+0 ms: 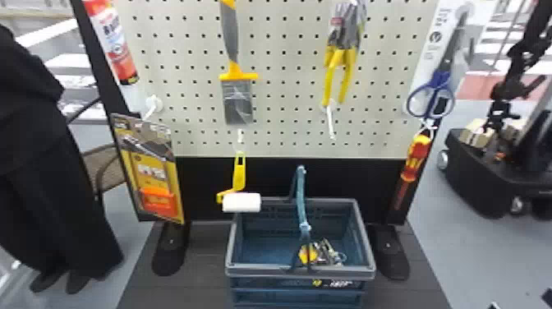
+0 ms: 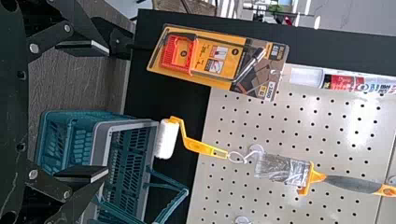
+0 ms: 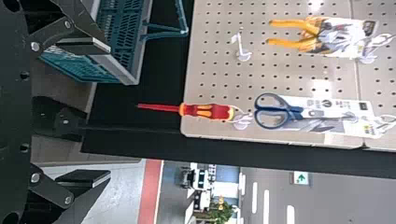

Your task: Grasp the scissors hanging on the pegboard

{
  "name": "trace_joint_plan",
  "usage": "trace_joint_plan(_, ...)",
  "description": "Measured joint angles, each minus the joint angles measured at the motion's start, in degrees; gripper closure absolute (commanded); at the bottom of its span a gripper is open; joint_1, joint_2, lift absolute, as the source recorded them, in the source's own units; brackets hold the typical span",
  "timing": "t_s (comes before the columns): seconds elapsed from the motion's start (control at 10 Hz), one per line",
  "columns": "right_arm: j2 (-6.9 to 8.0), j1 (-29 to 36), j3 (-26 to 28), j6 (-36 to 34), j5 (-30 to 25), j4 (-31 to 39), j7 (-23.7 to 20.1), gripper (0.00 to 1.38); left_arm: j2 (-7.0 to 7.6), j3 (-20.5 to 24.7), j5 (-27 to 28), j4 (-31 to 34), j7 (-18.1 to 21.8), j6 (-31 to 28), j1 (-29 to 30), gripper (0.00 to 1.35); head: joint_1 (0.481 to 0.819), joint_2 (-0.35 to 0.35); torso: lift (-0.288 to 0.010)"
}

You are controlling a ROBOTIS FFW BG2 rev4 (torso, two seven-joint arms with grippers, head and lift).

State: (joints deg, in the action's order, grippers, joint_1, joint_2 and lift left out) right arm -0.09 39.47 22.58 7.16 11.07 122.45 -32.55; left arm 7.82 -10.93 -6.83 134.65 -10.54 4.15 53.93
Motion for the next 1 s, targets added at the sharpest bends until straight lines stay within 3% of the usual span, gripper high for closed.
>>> trace_joint_plan(0.4, -2.58, -2.5, 0.0, -3.9, 1.5, 3.5, -0.2, 0.32, 0.06, -0.1, 0.0, 0.0, 0.0, 0.1, -0.1, 0.38, 0.549, 0.000, -0.100)
trace_joint_plan(0.6, -4.05, -6.0, 1.4, -5.6, 2.6, 3.4, -3.3, 0.32, 0.33, -0.2, -0.1, 0.0, 0.0, 0.1, -0.4, 0.38, 0.549, 0.000, -0.100)
trace_joint_plan(1.0, -4.41, -16.2, 7.0, -9.2, 0.9, 1.4, -8.9, 0.32, 1.39, -0.8, -0.7, 0.0, 0.0, 0.1, -1.6, 0.38, 0.549, 0.000, -0.100)
